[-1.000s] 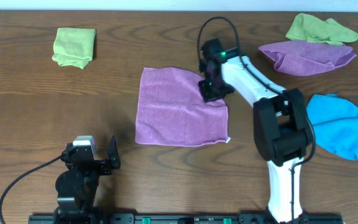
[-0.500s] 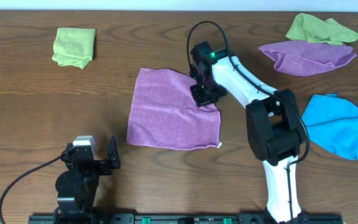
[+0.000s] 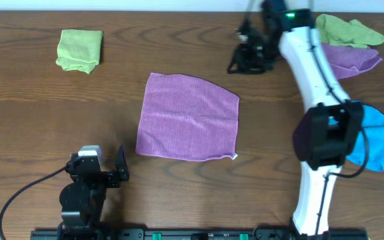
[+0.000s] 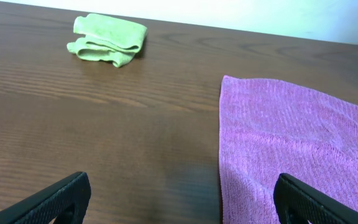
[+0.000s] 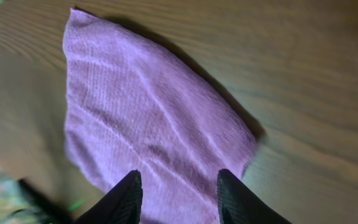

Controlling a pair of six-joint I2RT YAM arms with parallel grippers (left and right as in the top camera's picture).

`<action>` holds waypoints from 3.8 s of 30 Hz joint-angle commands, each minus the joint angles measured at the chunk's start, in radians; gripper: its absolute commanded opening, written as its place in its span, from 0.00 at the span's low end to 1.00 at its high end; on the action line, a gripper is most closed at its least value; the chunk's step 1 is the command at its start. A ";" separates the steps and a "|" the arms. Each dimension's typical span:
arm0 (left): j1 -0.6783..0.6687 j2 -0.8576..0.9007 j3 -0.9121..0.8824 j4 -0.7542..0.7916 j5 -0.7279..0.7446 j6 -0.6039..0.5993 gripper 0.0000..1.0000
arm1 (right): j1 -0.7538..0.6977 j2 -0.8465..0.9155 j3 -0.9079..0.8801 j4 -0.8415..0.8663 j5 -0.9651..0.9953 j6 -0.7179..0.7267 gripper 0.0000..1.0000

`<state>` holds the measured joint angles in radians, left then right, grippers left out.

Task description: Fold the cloth

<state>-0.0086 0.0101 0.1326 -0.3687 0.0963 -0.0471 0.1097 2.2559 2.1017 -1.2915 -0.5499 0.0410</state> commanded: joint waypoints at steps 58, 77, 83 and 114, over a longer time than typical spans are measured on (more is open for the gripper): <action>0.002 -0.006 -0.021 -0.007 -0.018 0.018 0.95 | -0.074 -0.011 -0.624 0.801 -0.397 0.342 0.60; 0.002 -0.006 -0.021 -0.007 -0.018 0.018 0.95 | -0.126 -0.013 -0.600 1.458 -0.465 0.370 0.50; 0.002 -0.006 -0.021 -0.007 -0.018 0.018 0.95 | -0.166 -0.069 -0.317 0.921 -0.227 0.127 0.55; 0.002 -0.006 -0.021 -0.007 -0.018 0.018 0.96 | 0.035 -1.208 -0.806 0.043 0.330 -0.037 0.61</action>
<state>-0.0086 0.0101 0.1322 -0.3672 0.0963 -0.0467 0.1509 1.1023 1.3735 -1.2598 -0.2237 -0.0235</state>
